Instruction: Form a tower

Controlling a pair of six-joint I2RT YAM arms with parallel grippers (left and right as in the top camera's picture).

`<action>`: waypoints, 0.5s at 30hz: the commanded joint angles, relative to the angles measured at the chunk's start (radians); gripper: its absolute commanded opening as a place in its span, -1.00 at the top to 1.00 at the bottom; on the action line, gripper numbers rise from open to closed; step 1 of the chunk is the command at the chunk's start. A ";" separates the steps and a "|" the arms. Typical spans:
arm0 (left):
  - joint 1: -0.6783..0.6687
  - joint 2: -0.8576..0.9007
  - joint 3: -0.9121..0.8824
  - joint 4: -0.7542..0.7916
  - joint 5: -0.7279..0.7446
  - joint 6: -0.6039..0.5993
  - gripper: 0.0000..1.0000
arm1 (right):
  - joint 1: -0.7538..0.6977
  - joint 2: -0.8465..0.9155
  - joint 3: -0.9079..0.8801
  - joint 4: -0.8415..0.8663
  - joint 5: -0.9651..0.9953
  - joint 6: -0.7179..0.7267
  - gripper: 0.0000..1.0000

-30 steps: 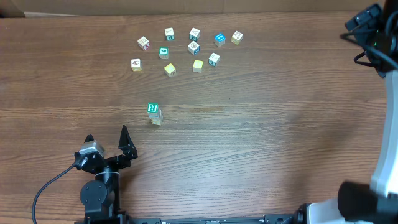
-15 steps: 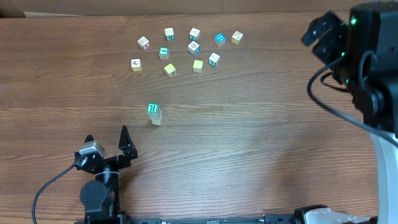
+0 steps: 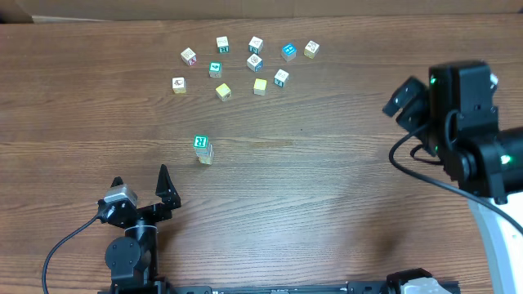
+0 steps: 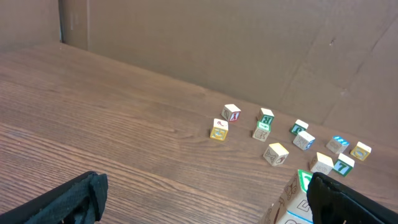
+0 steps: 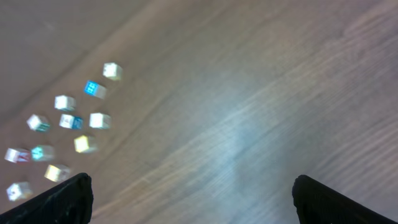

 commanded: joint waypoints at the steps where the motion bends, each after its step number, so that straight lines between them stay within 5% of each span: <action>1: 0.006 -0.011 -0.004 0.003 0.002 -0.005 -0.99 | 0.005 -0.079 -0.074 0.003 0.010 -0.001 -1.00; 15: 0.006 -0.011 -0.004 0.003 0.002 -0.005 -0.99 | 0.005 -0.238 -0.309 0.000 0.010 0.000 -1.00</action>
